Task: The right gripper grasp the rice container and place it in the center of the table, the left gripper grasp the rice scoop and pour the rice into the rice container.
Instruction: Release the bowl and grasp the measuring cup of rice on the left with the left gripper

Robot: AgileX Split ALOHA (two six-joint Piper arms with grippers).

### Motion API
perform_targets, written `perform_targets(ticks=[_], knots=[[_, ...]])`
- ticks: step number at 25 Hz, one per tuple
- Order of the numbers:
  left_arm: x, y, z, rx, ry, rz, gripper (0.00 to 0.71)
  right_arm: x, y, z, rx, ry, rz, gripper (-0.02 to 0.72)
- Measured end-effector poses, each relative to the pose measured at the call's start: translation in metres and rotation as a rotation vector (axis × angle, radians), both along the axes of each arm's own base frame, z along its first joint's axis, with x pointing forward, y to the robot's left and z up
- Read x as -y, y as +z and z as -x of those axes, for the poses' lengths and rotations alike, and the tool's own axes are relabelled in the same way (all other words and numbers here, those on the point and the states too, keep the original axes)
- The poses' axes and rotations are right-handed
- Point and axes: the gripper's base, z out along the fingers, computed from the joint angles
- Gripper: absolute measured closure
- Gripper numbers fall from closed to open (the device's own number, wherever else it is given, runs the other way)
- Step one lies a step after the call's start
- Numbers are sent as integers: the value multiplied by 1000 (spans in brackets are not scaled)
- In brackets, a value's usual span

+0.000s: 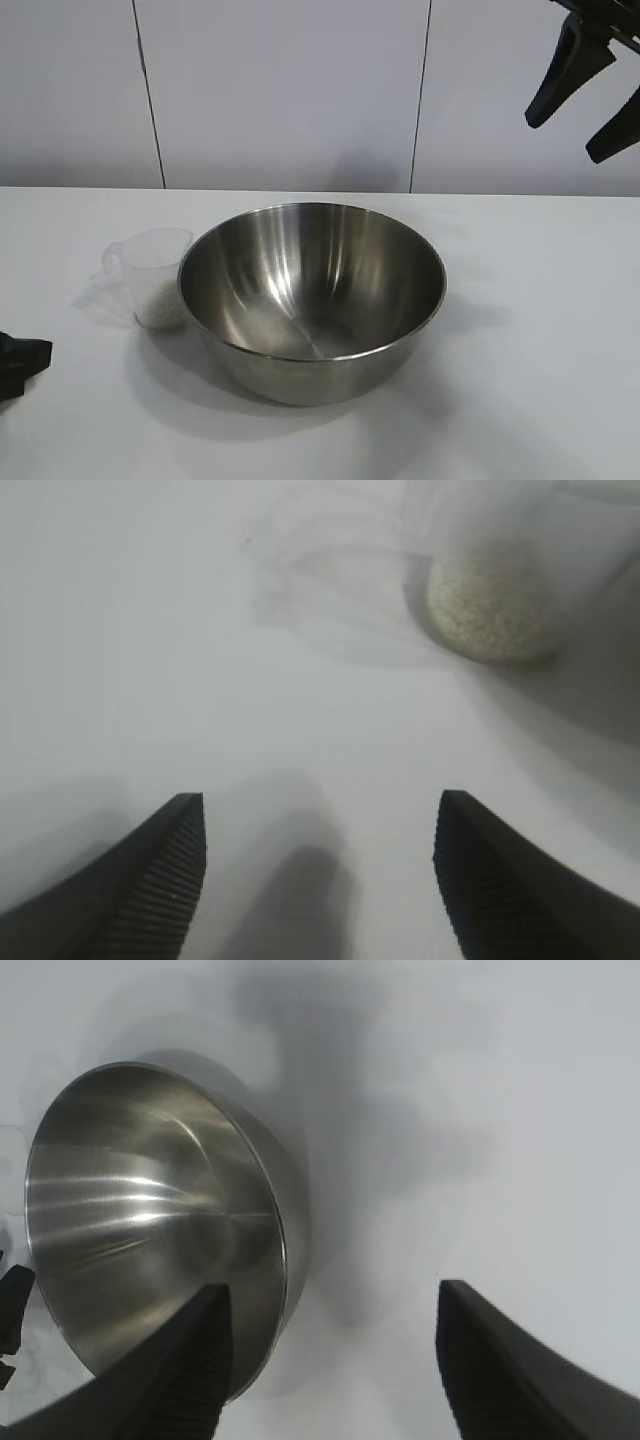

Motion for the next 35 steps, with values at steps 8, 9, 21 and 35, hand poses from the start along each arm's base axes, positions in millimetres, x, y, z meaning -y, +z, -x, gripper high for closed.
perform_targets(ticks=[8,9,21,35], knots=[[4,7,-24,90,-11,14,235,1,1,-2,22,-11,3,291],[5,8,-27,99,-18,16,235,1,1,-2,23,-11,3,291],[10,12,-41,145,-58,23,235,1,1,-2,25,-12,4,291],[14,-3,-61,142,-82,24,235,1,1,-2,25,-13,4,291]])
